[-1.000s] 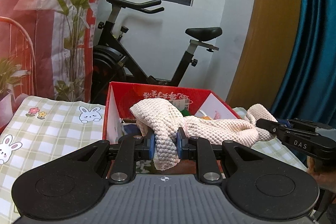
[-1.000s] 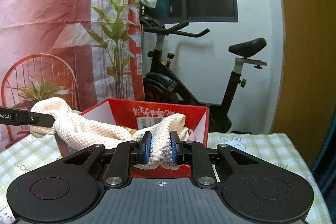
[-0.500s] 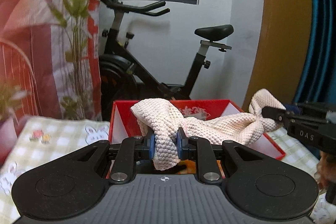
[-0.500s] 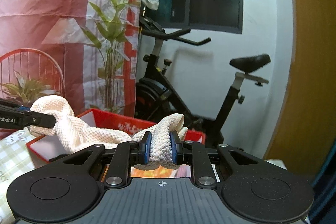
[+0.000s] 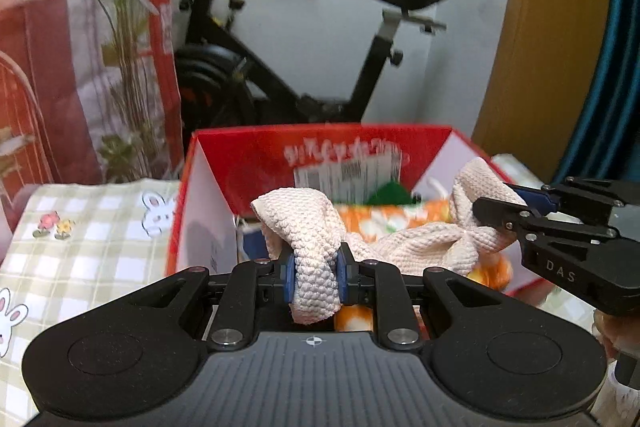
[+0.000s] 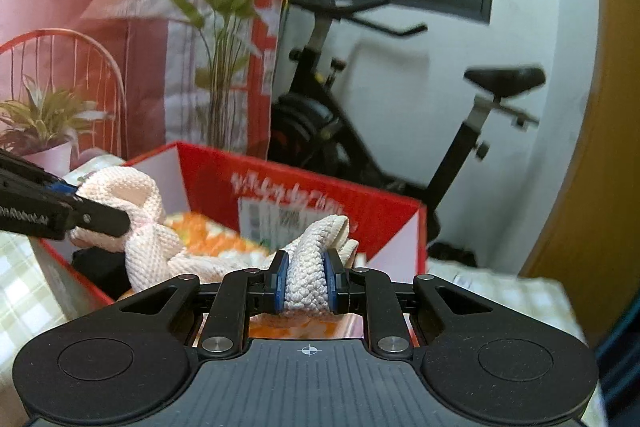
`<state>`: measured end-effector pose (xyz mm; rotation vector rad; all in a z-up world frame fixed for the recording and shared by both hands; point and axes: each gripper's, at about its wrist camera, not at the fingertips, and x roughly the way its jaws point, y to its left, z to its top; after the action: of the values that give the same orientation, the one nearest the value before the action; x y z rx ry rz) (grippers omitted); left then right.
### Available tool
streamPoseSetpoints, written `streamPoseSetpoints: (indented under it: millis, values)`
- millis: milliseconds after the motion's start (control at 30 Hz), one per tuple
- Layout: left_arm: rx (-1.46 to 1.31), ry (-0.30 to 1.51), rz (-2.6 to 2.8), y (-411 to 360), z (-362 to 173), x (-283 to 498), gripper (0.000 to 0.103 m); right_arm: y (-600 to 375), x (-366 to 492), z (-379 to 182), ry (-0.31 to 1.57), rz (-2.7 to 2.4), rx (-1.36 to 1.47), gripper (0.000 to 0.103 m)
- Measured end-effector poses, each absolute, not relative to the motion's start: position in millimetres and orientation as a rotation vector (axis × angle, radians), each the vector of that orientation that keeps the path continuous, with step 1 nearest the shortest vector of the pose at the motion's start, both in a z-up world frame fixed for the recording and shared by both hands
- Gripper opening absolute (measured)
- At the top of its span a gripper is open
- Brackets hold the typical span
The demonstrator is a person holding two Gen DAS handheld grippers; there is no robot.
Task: Organize soft objects
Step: 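Lift the cream towel with both grippers and carry it over the box, then lower the towel into the box and open both grippers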
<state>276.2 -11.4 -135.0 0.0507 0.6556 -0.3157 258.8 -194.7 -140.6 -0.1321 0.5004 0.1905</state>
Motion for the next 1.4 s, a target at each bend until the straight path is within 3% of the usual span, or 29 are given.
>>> streamPoseSetpoints:
  millis: [633,900,1033,1100,1167,1233,1400]
  values:
    - [0.089,0.715,-0.328,-13.4,-143.5,285.0,0.022,-195.9,258.0,-155.0,0.56,0.182,-0.101,0.018]
    - [0.096,0.721,-0.316,-11.8,-143.2,283.9,0.024,-195.5,252.9,-154.3,0.567,0.183,-0.111,0.03]
    - [0.109,0.711,-0.3,-10.6,-140.3,281.5,0.042,-197.7,248.5,-151.5,0.556,0.182,-0.101,0.037]
    - [0.102,0.69,-0.297,-7.5,-137.0,279.0,0.056,-199.2,245.9,-150.0,0.546,0.183,-0.098,0.048]
    - [0.075,0.661,-0.302,-4.4,-134.0,274.5,0.077,-199.9,241.4,-147.8,0.532,0.167,-0.099,0.063]
    - [0.064,0.628,-0.296,-3.2,-130.6,268.6,0.089,-201.9,237.4,-145.8,0.52,0.171,-0.082,0.071]
    - [0.063,0.589,-0.28,-3.8,-124.1,254.5,0.097,-202.8,224.7,-142.4,0.496,0.16,-0.071,0.095]
